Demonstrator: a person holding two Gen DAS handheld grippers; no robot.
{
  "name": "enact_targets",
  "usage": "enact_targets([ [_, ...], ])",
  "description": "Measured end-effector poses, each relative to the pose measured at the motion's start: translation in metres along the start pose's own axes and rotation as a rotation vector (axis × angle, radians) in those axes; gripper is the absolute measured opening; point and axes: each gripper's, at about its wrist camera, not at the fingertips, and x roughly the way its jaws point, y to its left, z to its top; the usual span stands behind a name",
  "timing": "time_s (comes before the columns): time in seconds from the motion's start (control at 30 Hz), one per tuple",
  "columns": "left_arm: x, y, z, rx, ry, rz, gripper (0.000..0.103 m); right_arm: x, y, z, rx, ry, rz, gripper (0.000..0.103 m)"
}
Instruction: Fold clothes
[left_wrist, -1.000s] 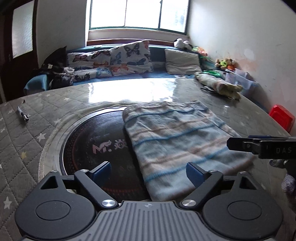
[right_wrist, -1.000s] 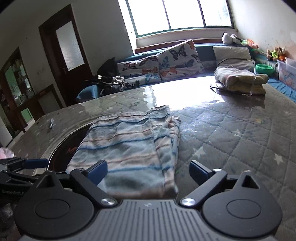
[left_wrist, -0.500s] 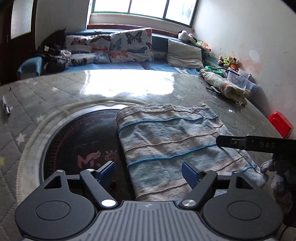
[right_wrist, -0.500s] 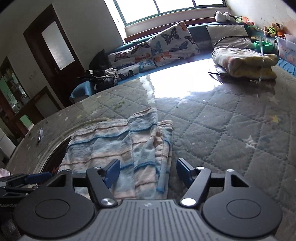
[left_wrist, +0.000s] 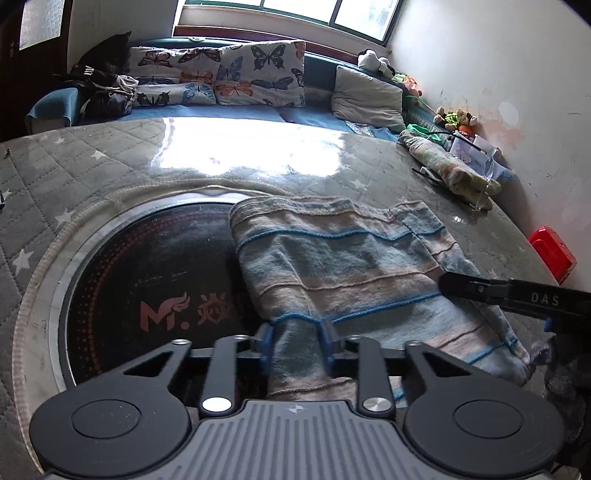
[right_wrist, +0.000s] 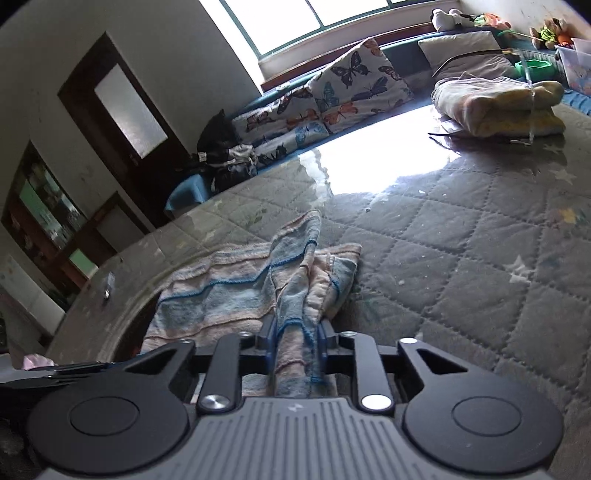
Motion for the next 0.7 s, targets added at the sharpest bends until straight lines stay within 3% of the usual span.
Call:
enact_targets([
  [0.23,-0.010,-0.021,0.006,0.039,-0.026,-0.014,0.011,-0.027,0.006,-0.002,-0.020,-0.066,-0.001,0.015],
  [0.7,0.014,-0.120,0.025,0.160,-0.037,-0.124,0.011,-0.099,-0.035,0.019,-0.043,-0.166,-0.142,0.014],
])
